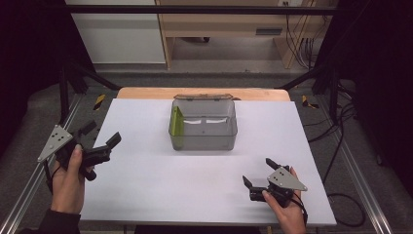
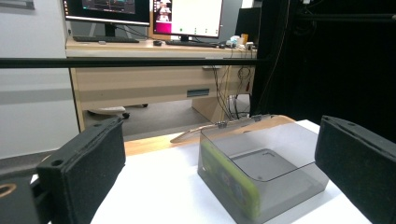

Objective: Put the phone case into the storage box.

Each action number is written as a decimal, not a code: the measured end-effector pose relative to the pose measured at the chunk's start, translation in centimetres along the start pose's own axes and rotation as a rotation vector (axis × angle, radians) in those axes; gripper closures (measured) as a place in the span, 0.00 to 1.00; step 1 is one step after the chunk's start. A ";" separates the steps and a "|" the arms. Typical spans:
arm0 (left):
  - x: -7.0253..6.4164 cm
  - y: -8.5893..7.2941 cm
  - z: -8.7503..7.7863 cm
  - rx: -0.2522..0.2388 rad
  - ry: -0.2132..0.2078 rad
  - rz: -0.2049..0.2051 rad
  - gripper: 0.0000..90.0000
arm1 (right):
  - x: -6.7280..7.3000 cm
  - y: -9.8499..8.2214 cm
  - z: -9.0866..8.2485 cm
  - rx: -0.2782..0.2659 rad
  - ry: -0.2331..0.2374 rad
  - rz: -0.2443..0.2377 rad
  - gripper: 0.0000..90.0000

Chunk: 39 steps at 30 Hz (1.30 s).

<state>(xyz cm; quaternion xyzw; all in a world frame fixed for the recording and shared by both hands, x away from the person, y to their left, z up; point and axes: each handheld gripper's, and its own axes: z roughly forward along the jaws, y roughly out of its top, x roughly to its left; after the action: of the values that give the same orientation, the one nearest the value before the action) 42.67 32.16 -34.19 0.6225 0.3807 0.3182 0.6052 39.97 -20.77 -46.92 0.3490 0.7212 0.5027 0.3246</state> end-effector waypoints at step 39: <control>0.5 -5.3 -2.2 -0.008 0.014 -0.057 0.02 | -0.1 -0.1 -0.1 0.000 -0.009 -0.003 0.04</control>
<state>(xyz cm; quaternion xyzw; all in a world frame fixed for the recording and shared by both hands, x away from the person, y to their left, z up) 40.55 33.64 -39.35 0.6067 0.4013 0.3067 0.6139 39.94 -20.93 -46.94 0.3502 0.7203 0.5007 0.3284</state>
